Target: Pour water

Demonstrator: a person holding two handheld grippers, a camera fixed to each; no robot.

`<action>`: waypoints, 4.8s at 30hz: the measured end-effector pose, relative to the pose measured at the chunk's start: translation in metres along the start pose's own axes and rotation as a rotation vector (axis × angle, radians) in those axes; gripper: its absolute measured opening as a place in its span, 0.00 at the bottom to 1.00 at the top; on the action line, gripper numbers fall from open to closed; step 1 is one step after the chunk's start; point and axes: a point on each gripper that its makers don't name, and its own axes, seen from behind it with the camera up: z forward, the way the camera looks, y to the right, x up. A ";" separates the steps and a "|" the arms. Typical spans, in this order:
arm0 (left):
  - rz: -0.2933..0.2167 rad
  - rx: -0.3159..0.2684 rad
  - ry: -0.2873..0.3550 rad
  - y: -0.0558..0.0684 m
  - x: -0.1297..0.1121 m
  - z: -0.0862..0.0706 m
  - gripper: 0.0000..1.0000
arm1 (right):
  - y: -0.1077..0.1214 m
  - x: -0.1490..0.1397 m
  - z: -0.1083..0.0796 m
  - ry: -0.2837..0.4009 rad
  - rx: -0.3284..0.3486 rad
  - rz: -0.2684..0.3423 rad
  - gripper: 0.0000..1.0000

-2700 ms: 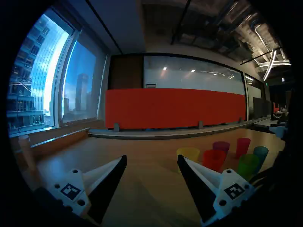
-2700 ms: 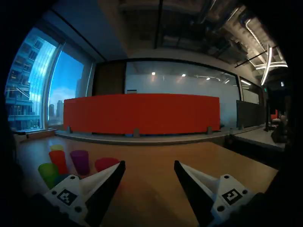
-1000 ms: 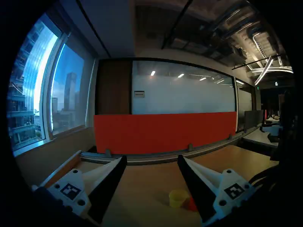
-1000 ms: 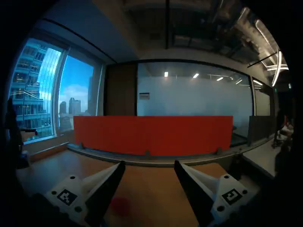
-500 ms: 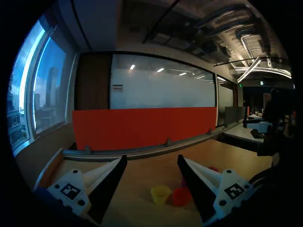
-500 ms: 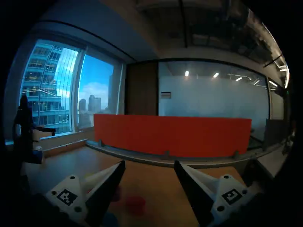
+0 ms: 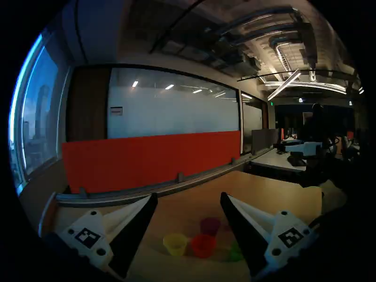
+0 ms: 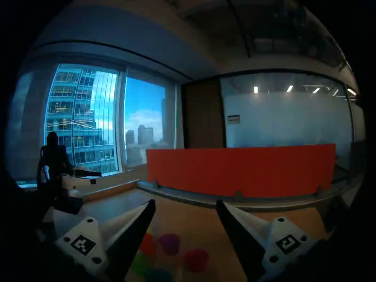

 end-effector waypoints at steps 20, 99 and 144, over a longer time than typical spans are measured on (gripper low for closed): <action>0.034 -0.172 -0.084 0.035 -0.023 0.008 0.99 | -0.032 -0.030 -0.007 -0.147 0.161 -0.128 1.00; 0.081 -0.520 -0.503 0.133 -0.252 0.037 1.00 | -0.041 -0.272 -0.031 -0.637 0.341 -0.237 1.00; 0.093 -0.590 -0.531 0.174 -0.278 0.087 0.87 | -0.062 -0.312 0.008 -0.665 0.413 -0.239 1.00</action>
